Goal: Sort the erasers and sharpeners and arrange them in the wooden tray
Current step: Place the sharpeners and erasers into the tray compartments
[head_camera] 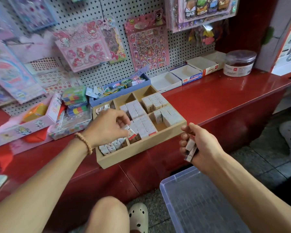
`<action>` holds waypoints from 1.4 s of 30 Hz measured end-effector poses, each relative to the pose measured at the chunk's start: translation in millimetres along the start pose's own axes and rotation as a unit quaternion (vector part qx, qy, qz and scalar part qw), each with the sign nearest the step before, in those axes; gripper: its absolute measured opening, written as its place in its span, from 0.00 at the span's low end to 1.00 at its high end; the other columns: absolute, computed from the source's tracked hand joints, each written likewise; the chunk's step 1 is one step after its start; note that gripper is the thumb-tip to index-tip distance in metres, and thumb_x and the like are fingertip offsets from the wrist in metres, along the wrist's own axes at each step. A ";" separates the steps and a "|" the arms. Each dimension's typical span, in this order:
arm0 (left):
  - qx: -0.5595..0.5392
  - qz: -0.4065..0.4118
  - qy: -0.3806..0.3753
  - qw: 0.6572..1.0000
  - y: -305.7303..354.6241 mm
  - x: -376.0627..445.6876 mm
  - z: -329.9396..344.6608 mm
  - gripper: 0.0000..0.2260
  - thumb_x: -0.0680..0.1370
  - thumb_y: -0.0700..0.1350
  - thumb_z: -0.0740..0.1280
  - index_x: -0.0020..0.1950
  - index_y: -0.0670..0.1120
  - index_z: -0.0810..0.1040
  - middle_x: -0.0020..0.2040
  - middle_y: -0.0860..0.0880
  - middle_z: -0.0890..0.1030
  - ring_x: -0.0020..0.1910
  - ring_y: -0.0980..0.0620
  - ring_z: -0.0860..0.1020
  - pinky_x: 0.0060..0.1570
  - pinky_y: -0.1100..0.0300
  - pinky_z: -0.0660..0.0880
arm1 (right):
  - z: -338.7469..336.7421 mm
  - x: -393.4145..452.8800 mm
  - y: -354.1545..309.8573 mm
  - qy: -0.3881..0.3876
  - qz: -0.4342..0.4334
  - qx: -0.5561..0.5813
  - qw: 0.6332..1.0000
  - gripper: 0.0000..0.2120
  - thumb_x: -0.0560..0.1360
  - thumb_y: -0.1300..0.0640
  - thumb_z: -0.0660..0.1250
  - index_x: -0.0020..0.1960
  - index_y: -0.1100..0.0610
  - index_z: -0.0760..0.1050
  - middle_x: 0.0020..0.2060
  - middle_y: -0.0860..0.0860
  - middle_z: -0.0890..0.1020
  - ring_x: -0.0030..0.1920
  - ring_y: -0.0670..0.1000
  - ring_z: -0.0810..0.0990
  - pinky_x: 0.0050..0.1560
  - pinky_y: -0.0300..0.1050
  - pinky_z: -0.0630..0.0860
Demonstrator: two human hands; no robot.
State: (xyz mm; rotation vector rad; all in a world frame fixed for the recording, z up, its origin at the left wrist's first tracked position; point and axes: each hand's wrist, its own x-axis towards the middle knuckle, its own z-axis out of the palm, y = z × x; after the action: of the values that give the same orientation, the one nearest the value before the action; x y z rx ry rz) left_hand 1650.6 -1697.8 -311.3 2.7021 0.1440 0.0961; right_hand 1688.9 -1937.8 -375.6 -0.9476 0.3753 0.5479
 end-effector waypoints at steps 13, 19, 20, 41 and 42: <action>0.102 -0.001 0.002 0.995 -7.1 12.2 44.0 0.08 0.68 0.47 0.75 0.40 0.53 0.76 0.37 0.57 0.77 0.41 0.53 0.77 0.45 0.52 0.78 | -4.5 0.0 -0.8 0.035 -0.008 -0.033 0.999 0.14 0.84 0.54 0.60 0.43 0.59 0.76 0.27 0.51 0.74 0.24 0.48 0.73 0.22 0.38 0.69; 0.027 -0.035 0.042 0.998 -14.8 6.9 50.8 0.09 0.68 0.48 0.78 0.33 0.50 0.80 0.29 0.55 0.80 0.33 0.58 0.79 0.42 0.56 0.79 | -2.7 2.1 0.9 0.029 0.006 -0.044 0.999 0.10 0.83 0.56 0.60 0.46 0.58 0.77 0.28 0.51 0.74 0.25 0.48 0.72 0.22 0.39 0.69; 0.034 -0.028 0.052 0.998 -14.6 5.4 50.9 0.08 0.69 0.49 0.77 0.32 0.51 0.81 0.29 0.56 0.80 0.33 0.59 0.79 0.43 0.57 0.78 | -2.2 2.3 1.6 0.030 0.005 -0.045 0.999 0.10 0.82 0.56 0.60 0.46 0.58 0.77 0.28 0.51 0.74 0.25 0.48 0.72 0.22 0.39 0.69; -0.145 0.113 0.022 0.983 64.1 -24.8 70.8 0.04 0.74 0.44 0.72 0.40 0.51 0.84 0.34 0.57 0.81 0.34 0.61 0.77 0.37 0.68 0.72 | 3.8 -7.1 12.4 0.035 -0.006 -0.091 0.995 0.17 0.84 0.52 0.59 0.43 0.62 0.75 0.25 0.55 0.79 0.23 0.50 0.77 0.23 0.41 0.77; -0.166 0.095 0.029 0.981 59.8 -23.6 65.3 0.05 0.74 0.43 0.72 0.40 0.51 0.84 0.34 0.57 0.81 0.34 0.62 0.77 0.38 0.69 0.72 | -0.7 -5.4 12.9 0.038 0.001 -0.095 0.995 0.18 0.84 0.51 0.59 0.43 0.62 0.75 0.25 0.55 0.78 0.22 0.49 0.76 0.22 0.39 0.75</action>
State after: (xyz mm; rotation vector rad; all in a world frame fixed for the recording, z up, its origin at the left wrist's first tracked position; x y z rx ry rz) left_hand 1638.2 -1781.6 -346.1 2.3736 -0.1049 0.2338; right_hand 1676.9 -1933.9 -381.6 -1.1543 0.3973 0.5565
